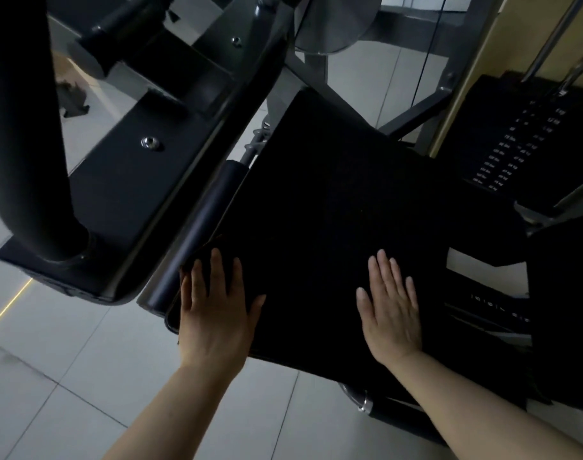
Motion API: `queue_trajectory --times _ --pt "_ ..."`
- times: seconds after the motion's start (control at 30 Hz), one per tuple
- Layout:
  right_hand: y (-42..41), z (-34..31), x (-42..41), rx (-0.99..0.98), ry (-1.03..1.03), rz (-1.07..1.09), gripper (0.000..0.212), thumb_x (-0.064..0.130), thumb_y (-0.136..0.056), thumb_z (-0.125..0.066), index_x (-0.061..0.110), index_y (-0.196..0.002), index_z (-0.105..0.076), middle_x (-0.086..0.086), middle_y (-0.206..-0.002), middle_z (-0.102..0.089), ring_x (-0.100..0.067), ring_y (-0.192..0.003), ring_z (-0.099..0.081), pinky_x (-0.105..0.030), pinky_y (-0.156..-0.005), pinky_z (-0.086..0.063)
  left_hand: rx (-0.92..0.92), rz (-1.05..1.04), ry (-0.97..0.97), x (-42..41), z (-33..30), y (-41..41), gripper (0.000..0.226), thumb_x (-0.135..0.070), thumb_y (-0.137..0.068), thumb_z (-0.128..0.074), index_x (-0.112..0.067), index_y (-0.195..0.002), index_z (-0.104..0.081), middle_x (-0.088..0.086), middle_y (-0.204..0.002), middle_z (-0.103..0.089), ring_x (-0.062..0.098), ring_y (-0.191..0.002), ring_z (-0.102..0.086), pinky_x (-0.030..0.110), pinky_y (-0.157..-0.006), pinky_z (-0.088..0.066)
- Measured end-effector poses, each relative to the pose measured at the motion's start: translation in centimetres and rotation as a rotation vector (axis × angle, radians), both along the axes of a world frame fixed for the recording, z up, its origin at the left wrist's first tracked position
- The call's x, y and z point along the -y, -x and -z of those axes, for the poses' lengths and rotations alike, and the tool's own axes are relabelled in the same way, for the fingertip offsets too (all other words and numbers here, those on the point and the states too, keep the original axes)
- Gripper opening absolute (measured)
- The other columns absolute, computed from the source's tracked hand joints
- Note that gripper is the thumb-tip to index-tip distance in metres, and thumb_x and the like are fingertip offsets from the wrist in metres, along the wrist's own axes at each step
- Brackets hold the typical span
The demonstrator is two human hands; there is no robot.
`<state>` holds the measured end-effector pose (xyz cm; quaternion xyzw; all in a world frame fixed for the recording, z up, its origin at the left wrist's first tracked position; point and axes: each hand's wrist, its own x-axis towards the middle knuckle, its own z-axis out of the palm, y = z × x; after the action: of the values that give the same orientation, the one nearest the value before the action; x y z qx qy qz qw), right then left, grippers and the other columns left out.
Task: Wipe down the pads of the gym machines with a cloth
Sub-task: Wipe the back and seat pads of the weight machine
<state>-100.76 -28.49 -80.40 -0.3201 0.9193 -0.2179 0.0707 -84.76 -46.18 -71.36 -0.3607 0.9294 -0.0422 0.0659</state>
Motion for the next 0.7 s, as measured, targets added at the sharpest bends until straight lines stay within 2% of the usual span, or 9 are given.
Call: queue_trajectory --times 0.1,0.27,0.4,0.53,0.7 --pt "-0.1 0.3 0.2 -0.025 -0.059 -0.01 0.076 0.062 -0.089 0.017 0.021 -0.151 -0.002 0.005 -0.159 0.005 -0.008 -0.146 0.009 -0.037 -0.12 0.004 0.065 -0.009 -0.018 1.2 -0.4 1.9 0.078 -0.059 -0.091 -0.009 -0.01 -0.149 -0.025 0.02 -0.155 -0.021 0.042 -0.14 -0.022 0.052 -0.115 -0.022" --pt "-0.3 0.4 0.0 -0.063 -0.047 0.005 0.069 0.057 -0.097 0.003 0.018 -0.151 -0.014 0.001 -0.16 -0.008 -0.011 -0.147 -0.002 -0.039 -0.118 -0.002 0.019 -0.008 0.003 2.9 -0.8 5.8 0.081 -0.059 -0.088 -0.002 -0.011 -0.151 -0.015 0.019 -0.157 -0.013 0.036 -0.143 -0.018 0.045 -0.117 -0.019" --pt "-0.2 0.5 0.0 -0.061 -0.033 0.012 0.063 0.053 -0.101 -0.005 0.016 -0.15 -0.021 -0.001 -0.159 -0.016 -0.012 -0.147 -0.008 -0.041 -0.116 -0.008 -0.033 -0.059 -0.012 4.4 -0.6 8.6 0.077 -0.059 -0.091 -0.011 -0.011 -0.152 -0.01 0.018 -0.158 -0.009 0.031 -0.143 -0.02 0.042 -0.117 -0.02" --pt "-0.2 0.4 0.0 -0.054 -0.039 0.003 0.061 0.05 -0.102 -0.008 0.015 -0.151 -0.021 -0.001 -0.16 -0.016 -0.014 -0.147 -0.011 -0.042 -0.115 -0.012 -0.073 -0.084 -0.021 5.7 -0.8 11.3 0.073 -0.056 -0.095 -0.022 -0.011 -0.151 -0.011 0.017 -0.157 -0.013 0.03 -0.141 -0.024 0.04 -0.117 -0.021" --pt "0.1 0.2 0.2 -0.022 -0.02 0.011 0.06 0.05 -0.102 -0.01 0.017 -0.149 -0.025 -0.001 -0.157 -0.025 -0.014 -0.144 -0.02 -0.038 -0.113 -0.015 -0.053 -0.053 0.002 6.9 -0.9 14.4 0.074 -0.056 -0.095 -0.02 -0.009 -0.151 -0.01 0.017 -0.157 -0.013 0.031 -0.142 -0.021 0.041 -0.117 -0.02"
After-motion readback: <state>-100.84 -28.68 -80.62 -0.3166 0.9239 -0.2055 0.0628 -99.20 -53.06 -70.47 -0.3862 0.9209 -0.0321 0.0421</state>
